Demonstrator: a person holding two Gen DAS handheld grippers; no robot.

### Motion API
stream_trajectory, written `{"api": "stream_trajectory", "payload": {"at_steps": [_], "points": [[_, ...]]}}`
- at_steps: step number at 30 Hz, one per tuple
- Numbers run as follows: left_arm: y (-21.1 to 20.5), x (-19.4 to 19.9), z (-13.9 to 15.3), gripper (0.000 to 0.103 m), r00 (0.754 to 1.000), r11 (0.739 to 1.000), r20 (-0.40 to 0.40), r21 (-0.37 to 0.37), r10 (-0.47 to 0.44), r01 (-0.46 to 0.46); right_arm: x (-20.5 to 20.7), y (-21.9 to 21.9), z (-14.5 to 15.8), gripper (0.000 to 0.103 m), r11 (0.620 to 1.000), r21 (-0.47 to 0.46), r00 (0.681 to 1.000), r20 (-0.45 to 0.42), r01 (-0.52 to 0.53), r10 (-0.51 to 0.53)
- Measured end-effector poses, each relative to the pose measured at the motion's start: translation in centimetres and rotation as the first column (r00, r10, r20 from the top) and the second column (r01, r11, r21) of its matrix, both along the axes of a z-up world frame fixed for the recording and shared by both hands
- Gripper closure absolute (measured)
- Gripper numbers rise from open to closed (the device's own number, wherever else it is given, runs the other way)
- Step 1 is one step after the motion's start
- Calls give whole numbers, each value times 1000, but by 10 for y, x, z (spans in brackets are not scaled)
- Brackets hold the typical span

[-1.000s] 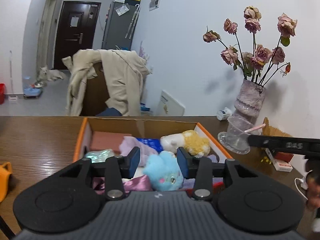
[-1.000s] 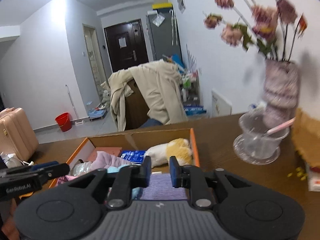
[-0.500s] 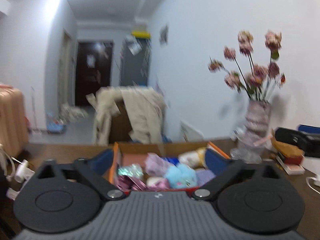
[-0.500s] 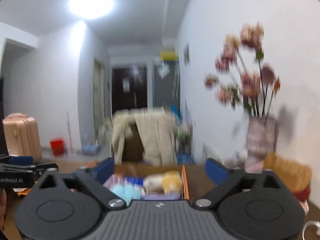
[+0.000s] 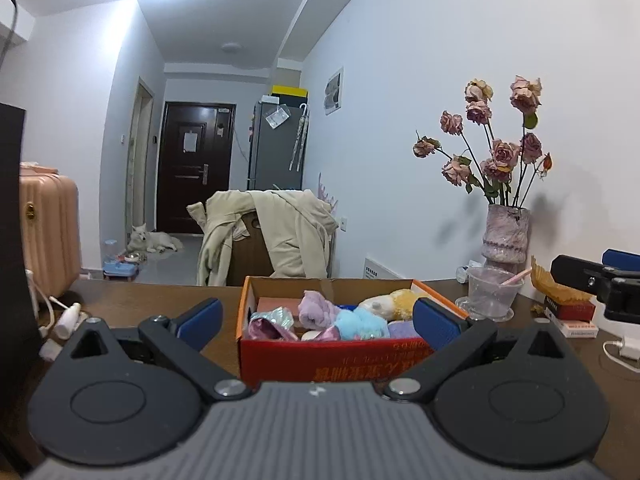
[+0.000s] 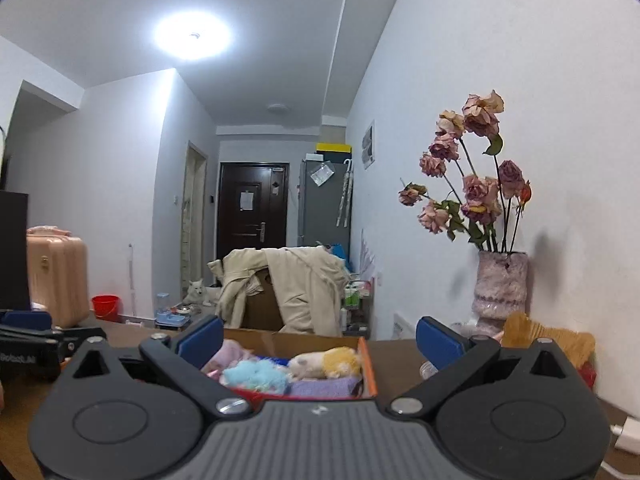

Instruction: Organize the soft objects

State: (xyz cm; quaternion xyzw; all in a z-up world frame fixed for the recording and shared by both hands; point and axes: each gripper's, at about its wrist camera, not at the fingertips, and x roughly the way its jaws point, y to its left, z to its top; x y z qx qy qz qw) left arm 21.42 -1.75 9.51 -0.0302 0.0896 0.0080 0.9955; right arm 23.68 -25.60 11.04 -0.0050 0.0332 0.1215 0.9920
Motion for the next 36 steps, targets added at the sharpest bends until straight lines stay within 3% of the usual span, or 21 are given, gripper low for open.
{"api": "stream_trajectory", "payload": {"at_steps": [4,14,19,29,36], "points": [[-5,-36,-13,0,999,998,13,51,38,-38,-39,1,-15,0,999,28,1000,7,-17,17],[-1,-143,-62,0,1000,999,-31,-46,2,-3,-135,17,-77,0,999,29,997,-65,-44,46],[-1,-201,-80,0,999,1000,40,18,22,-23,-193,25,-111,0,999,-5,998,-44,-51,50],[12,-207,-87,0,998,999,41,-15,38,-37,-204,39,-123,0,995,-23,994,-57,-96,94],[9,-205,-88,0,999,1000,41,13,5,-5,-197,32,-123,0,1000,-5,998,-62,-30,30]]}}
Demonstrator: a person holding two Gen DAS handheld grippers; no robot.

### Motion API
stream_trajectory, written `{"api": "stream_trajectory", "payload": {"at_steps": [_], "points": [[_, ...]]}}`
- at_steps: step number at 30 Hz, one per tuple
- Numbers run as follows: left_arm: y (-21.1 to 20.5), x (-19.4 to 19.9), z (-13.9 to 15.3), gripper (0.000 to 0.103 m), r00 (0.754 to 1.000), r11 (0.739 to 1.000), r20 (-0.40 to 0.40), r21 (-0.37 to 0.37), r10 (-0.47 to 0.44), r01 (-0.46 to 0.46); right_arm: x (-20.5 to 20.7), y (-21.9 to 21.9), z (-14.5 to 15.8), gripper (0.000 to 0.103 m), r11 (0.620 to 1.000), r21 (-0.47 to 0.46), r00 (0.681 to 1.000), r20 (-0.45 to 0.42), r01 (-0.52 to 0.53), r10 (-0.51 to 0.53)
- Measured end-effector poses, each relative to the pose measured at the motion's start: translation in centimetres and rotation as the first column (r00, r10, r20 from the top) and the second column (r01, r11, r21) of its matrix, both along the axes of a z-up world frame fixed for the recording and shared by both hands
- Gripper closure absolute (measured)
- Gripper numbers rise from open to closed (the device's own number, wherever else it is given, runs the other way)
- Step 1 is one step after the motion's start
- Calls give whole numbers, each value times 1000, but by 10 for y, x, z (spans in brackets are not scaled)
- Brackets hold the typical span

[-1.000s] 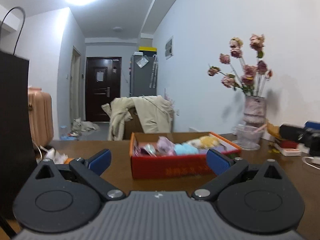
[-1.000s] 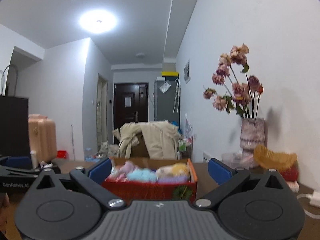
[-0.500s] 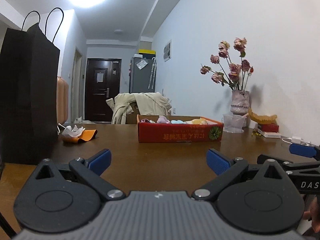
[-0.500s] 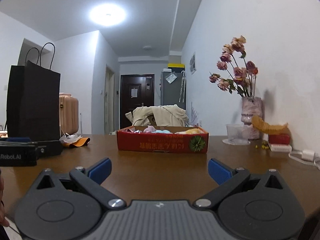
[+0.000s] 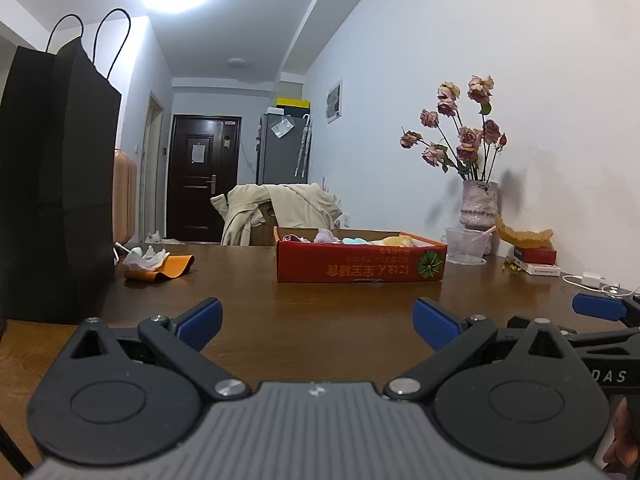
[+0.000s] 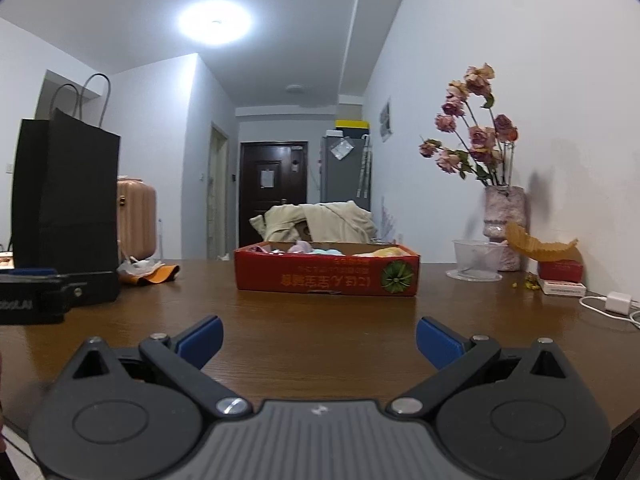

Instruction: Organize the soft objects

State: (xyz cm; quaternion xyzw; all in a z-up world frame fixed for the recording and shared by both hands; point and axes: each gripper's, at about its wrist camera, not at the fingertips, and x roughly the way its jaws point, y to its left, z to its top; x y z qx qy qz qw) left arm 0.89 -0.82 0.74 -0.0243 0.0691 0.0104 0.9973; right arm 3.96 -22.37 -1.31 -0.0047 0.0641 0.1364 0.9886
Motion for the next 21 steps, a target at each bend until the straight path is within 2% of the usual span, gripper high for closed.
{"api": "stream_trajectory", "payload": {"at_steps": [8,21], "points": [[0,1,-1,0,1000,1000,-4,-1,-14,14,5,-4,-1,0,999,8,999,-1,36,-36],[-1,4,-1,0,1000,1000,-1,-1,-19,19,7,-4,0,0,999,9,999,-4,36,-36]]}}
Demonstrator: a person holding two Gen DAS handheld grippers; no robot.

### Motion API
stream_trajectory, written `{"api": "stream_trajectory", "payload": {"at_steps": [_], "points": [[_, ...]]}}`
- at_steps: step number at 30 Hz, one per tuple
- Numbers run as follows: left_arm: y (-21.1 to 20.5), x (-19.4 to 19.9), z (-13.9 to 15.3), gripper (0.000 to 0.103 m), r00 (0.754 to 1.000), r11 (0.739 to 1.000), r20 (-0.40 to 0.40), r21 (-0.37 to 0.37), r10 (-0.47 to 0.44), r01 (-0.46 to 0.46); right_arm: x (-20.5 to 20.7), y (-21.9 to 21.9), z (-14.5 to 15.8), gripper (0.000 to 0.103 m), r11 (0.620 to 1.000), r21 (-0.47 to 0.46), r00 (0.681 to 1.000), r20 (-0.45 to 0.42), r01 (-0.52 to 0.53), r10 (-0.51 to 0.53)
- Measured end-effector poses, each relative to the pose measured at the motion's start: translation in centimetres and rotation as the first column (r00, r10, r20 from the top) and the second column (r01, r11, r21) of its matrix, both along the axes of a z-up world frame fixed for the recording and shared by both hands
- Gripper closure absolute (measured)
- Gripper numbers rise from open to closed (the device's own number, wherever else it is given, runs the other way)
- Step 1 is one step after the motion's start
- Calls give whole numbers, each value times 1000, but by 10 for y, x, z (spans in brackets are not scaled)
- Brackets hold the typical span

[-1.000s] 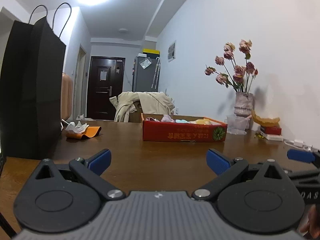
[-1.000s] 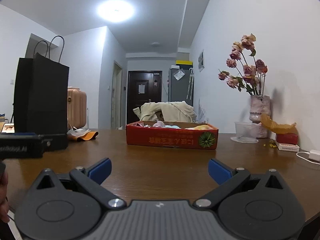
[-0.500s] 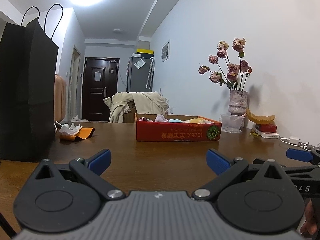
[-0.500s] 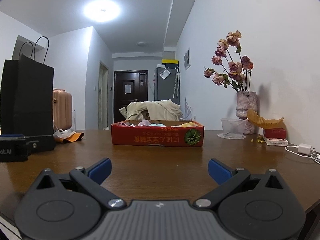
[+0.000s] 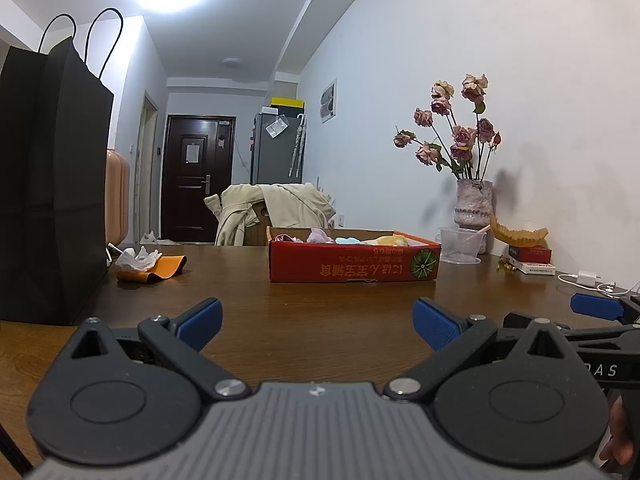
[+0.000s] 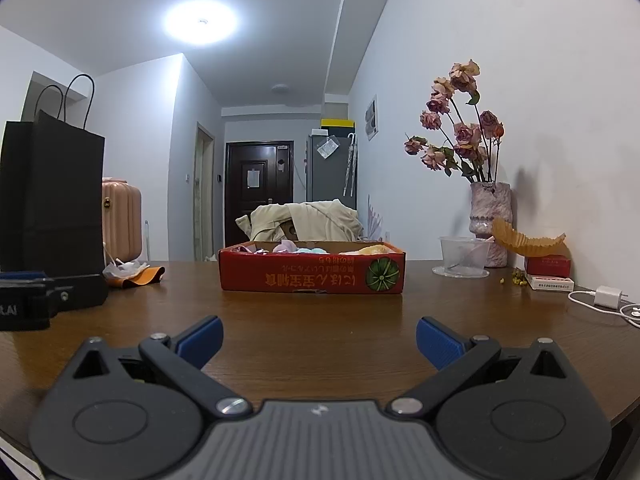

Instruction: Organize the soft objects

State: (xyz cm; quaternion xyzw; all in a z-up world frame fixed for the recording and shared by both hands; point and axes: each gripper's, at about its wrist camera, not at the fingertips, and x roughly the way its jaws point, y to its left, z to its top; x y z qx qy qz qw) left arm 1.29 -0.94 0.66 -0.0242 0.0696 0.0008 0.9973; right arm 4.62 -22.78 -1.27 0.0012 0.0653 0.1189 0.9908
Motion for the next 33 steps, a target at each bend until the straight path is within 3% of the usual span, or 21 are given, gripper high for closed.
{"api": "stream_trajectory", "payload": {"at_steps": [33], "points": [[3,-5,1,0,1000,999,17,28,-17,16,-3,0,2,0,1000,2,1000,20,1,-1]]}}
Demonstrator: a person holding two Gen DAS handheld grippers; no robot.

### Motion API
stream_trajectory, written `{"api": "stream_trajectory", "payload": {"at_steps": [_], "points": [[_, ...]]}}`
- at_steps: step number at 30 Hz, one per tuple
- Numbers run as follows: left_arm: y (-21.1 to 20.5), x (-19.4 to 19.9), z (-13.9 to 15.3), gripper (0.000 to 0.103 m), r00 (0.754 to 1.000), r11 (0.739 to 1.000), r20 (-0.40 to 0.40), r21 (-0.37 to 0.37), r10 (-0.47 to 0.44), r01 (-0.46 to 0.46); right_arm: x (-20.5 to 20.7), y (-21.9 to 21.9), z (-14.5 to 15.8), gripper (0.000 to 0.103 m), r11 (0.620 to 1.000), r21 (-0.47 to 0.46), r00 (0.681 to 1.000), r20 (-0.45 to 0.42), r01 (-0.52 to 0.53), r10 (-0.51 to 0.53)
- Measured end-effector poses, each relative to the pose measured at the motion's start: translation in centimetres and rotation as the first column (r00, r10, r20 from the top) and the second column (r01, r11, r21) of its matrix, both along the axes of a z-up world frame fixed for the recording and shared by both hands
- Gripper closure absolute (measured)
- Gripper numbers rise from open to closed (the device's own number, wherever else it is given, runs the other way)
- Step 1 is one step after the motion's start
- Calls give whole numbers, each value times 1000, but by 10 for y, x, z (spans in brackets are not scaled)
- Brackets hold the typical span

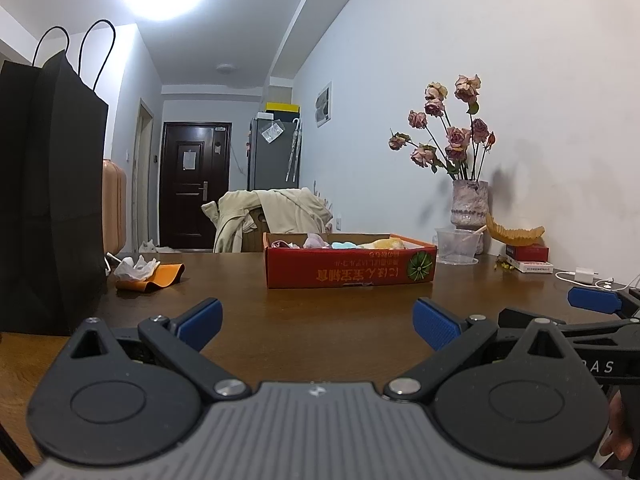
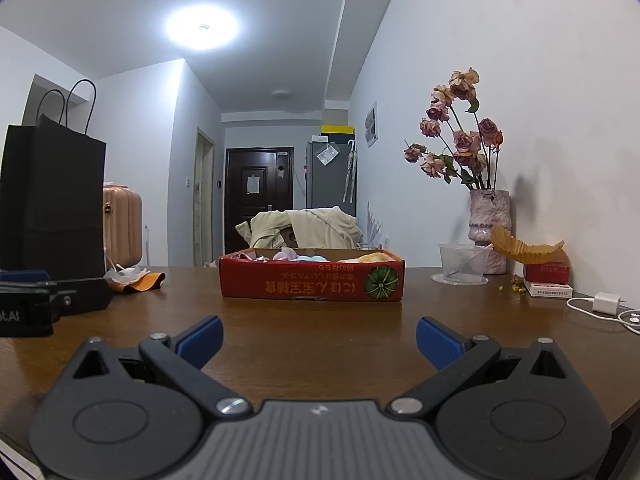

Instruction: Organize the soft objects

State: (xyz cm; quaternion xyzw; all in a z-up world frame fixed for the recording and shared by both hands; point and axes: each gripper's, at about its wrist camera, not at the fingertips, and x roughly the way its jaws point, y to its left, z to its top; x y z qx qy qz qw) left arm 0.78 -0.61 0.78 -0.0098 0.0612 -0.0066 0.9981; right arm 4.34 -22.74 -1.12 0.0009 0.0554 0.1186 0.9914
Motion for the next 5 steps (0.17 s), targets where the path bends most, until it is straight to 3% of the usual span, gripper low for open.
{"api": "stream_trajectory", "payload": {"at_steps": [5], "points": [[1,-1,0,0,1000,1000,-1,-3,-3,3,-1,0,0,0,1000,-1,1000,3,-2,2]]}}
